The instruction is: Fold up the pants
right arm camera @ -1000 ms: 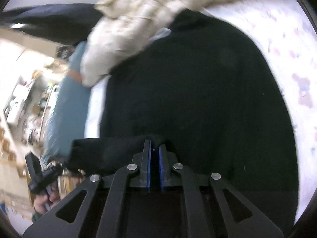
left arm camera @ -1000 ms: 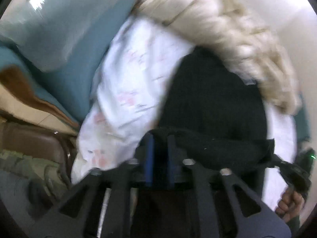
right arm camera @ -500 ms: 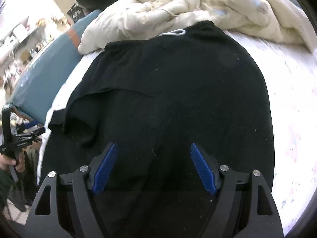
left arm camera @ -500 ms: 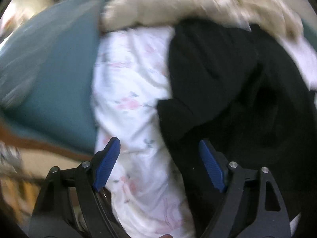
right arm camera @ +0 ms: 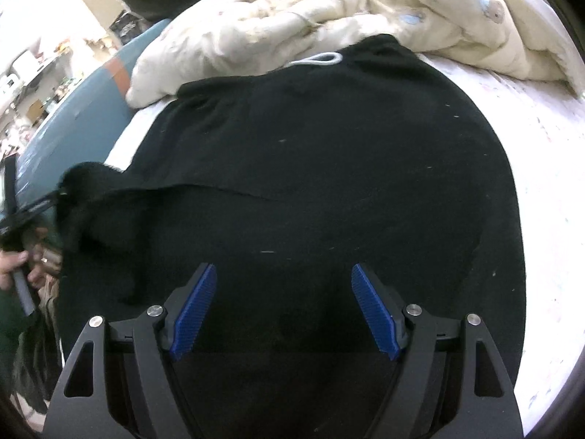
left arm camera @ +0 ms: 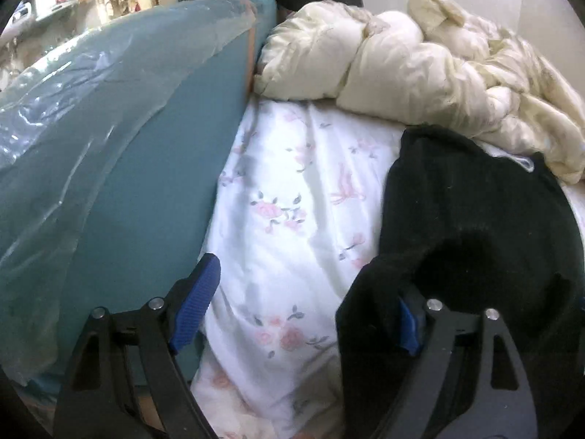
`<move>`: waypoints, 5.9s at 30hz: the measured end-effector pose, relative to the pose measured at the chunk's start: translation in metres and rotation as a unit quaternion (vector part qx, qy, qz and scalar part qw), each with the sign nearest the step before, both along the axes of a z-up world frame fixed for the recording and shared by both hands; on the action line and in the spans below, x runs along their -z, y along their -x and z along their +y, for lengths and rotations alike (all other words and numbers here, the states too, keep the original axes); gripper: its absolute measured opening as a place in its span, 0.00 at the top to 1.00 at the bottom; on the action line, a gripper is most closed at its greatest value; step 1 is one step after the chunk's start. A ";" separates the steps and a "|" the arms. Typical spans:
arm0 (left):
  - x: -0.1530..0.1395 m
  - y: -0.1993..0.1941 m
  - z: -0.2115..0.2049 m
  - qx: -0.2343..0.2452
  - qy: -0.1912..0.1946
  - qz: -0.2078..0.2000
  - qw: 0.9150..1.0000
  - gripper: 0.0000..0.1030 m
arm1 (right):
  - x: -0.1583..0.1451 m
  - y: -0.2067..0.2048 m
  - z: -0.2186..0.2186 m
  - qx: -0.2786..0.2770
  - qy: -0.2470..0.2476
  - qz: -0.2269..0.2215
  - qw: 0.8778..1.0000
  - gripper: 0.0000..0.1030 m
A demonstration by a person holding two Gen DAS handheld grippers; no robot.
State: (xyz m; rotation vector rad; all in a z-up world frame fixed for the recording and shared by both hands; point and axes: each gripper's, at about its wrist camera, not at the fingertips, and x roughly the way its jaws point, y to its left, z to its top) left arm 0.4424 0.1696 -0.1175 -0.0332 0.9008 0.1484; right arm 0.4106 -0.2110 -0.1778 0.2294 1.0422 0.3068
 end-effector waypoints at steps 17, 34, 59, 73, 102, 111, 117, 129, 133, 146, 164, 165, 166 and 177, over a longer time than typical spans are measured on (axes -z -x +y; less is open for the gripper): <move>0.039 0.060 -0.068 0.220 0.010 0.114 0.969 0.20 | 0.016 0.002 -0.014 0.013 -0.023 0.016 1.000 0.23; 0.006 -0.029 -0.038 -0.001 -0.013 0.029 0.999 0.18 | 0.007 0.021 -0.031 0.034 -0.024 0.017 0.999 0.23; -0.044 0.012 -0.059 0.162 -0.096 -0.083 0.979 0.99 | -0.048 -0.015 0.005 -0.017 0.033 -0.136 0.990 0.97; -0.012 -0.063 -0.057 0.075 -0.132 -0.014 0.988 0.23 | -0.034 -0.092 0.011 0.071 0.077 -0.090 0.990 0.31; 0.071 0.238 -0.033 0.054 0.162 0.167 0.971 0.69 | 0.022 0.191 0.042 0.017 -0.161 0.125 0.979 0.54; 0.050 0.240 -0.049 0.101 0.126 0.132 0.978 0.96 | 0.033 0.192 0.061 -0.012 -0.100 0.109 0.989 0.99; 0.027 0.251 -0.029 0.099 0.169 0.122 0.973 0.97 | -0.008 0.202 0.049 -0.018 -0.130 0.069 0.989 0.99; 0.062 0.253 -0.026 0.064 0.093 0.191 0.975 0.81 | 0.064 0.202 0.044 0.022 -0.044 0.183 0.982 1.00; 0.035 0.262 -0.044 0.068 0.022 0.141 0.987 0.49 | 0.022 0.200 0.050 -0.005 -0.047 0.097 0.994 0.99; 0.079 0.261 -0.070 0.089 0.051 0.198 0.975 0.24 | 0.056 0.191 0.088 -0.085 -0.034 0.130 0.987 0.99; -0.014 0.369 -0.184 0.094 0.148 0.139 0.975 0.24 | -0.061 0.306 -0.072 0.060 -0.005 0.098 0.993 0.41; -0.012 0.379 -0.197 0.106 0.147 0.141 0.973 0.24 | -0.062 0.312 -0.080 0.066 0.002 0.103 0.992 0.41; -0.011 0.389 -0.208 0.114 0.147 0.145 0.972 0.24 | -0.063 0.322 -0.099 0.079 0.010 0.111 0.991 0.41; 0.060 0.504 -0.358 0.300 0.130 0.269 0.906 0.34 | -0.002 0.365 -0.175 0.101 0.120 0.267 0.951 0.42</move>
